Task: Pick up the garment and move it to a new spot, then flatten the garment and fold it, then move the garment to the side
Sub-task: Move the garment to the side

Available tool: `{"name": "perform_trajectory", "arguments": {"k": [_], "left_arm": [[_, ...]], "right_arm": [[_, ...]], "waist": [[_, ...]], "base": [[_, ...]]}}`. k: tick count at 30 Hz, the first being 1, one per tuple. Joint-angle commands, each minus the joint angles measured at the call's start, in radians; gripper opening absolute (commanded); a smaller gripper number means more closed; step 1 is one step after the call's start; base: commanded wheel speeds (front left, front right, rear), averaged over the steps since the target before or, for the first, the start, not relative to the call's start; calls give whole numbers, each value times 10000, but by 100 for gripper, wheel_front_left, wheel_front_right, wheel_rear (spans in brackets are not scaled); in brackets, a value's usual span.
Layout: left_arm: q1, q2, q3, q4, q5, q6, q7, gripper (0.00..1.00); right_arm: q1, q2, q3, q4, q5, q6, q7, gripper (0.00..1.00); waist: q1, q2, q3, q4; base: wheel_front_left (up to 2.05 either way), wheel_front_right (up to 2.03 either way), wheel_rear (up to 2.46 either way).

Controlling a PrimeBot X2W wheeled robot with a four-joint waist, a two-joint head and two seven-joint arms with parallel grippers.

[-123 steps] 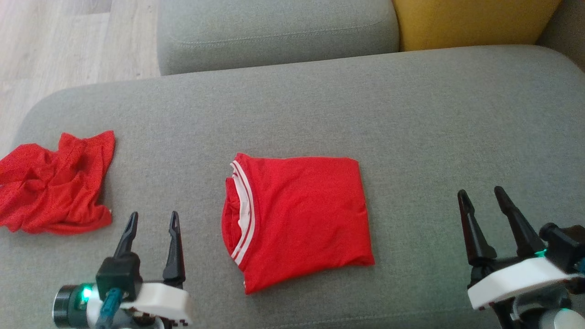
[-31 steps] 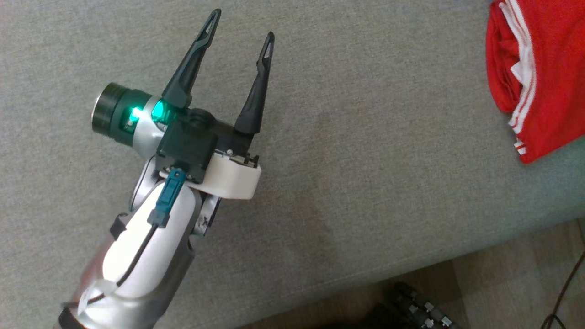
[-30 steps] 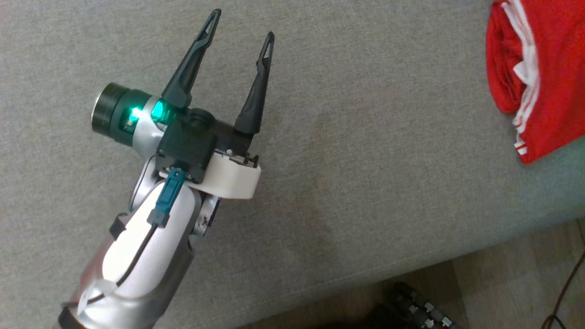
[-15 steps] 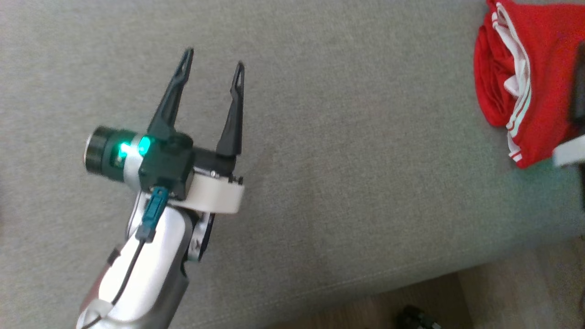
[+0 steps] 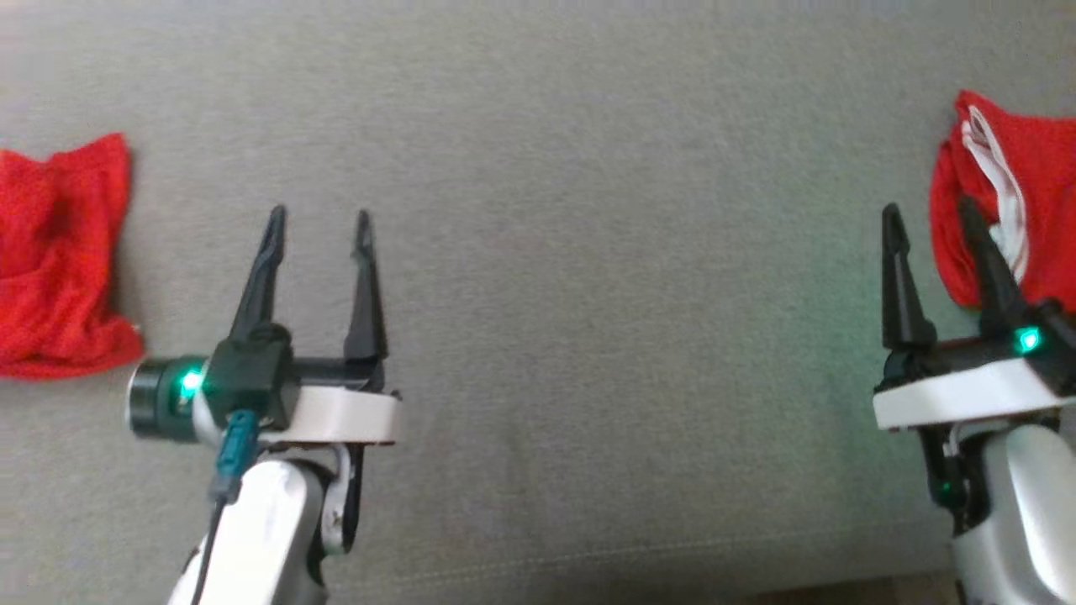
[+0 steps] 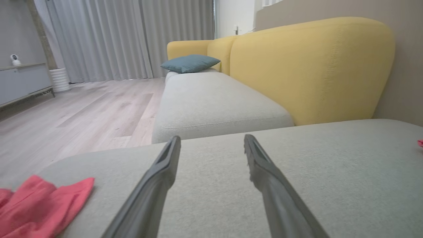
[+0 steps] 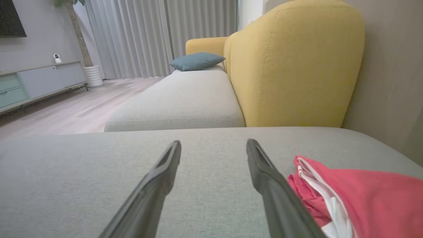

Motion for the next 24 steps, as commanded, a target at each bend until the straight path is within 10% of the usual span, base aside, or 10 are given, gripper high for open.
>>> {"name": "perform_trajectory", "arguments": {"k": [1,24], "left_arm": [[-65,118,516,-336,-46,72,-51,100],[2183,199,1186,374,-359,-477,-51,100]], "right_arm": [[123,33,185,-476,-80,37,74,100],[2725,894,-200,-2146,-607,37,1361,100]], "waist": [[0,-1,-417,435],[0,-1,-2270,592]], "base": [[0,0,0],[0,0,0]]}}
